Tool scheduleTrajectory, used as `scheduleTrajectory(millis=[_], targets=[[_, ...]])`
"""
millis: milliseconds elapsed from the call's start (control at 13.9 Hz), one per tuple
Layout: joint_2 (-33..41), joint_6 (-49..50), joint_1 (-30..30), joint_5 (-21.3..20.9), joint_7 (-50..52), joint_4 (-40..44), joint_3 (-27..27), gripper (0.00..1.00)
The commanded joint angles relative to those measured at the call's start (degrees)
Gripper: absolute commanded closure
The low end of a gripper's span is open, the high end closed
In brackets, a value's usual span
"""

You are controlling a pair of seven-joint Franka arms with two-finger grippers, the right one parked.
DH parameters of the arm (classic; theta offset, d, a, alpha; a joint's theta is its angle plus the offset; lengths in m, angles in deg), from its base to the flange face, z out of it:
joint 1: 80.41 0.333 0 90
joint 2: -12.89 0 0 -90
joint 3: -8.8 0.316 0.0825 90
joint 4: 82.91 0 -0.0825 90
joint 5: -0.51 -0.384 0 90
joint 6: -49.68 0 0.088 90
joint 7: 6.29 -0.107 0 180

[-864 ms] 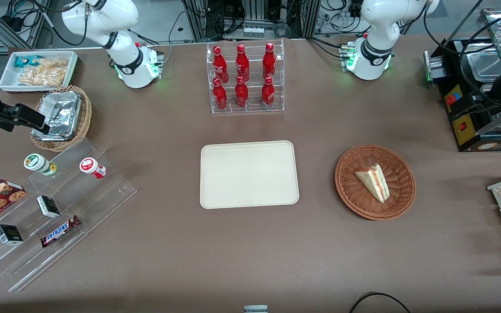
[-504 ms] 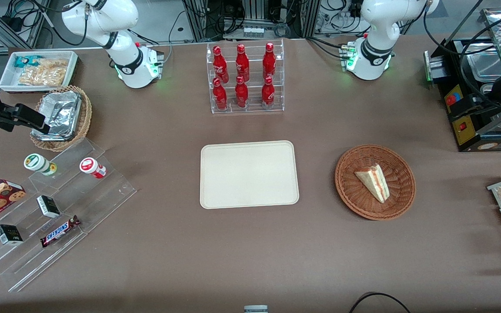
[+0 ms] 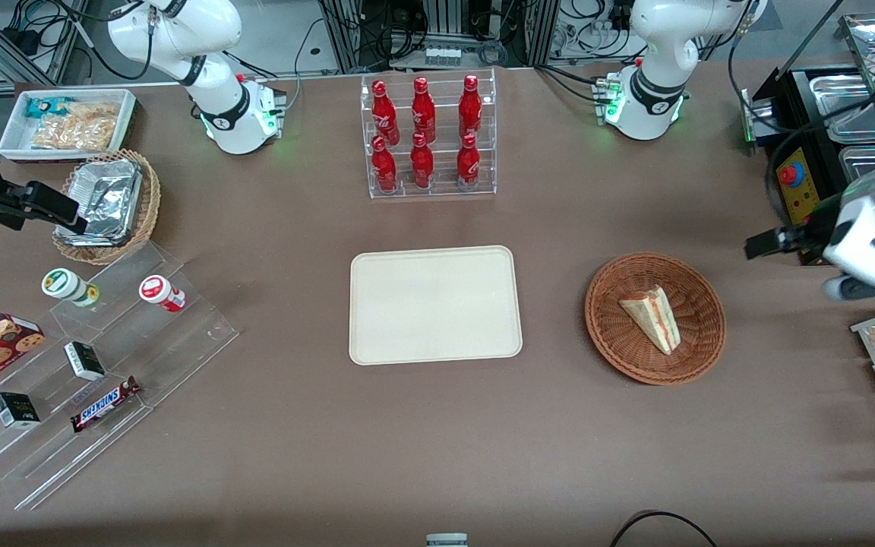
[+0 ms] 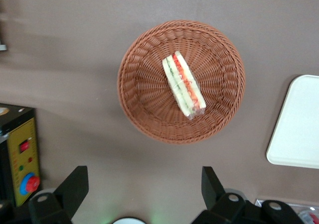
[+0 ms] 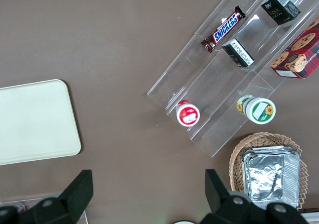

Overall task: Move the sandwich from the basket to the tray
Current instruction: 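Move the left gripper over the wicker basket above the sandwich, then lower the open left gripper around the wrapped sandwich and close it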

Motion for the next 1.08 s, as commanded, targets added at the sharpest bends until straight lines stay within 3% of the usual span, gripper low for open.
scheduleTrajectory(millis=[0,216,576,1008], targets=[[1.8,-7.39,-0.25,0.52,1.8,-8.0,-0.09,0.0],[1.63,-11.97,-0.78,0.44,10.04,-12.13,-0.09,0.0],[1.89,-29.45,-4.38,0.35,24.63,-23.47,-0.09,0.0],[2.24,-42.81,-5.26,0.35,33.97,-32.87,-0.09,0.0]])
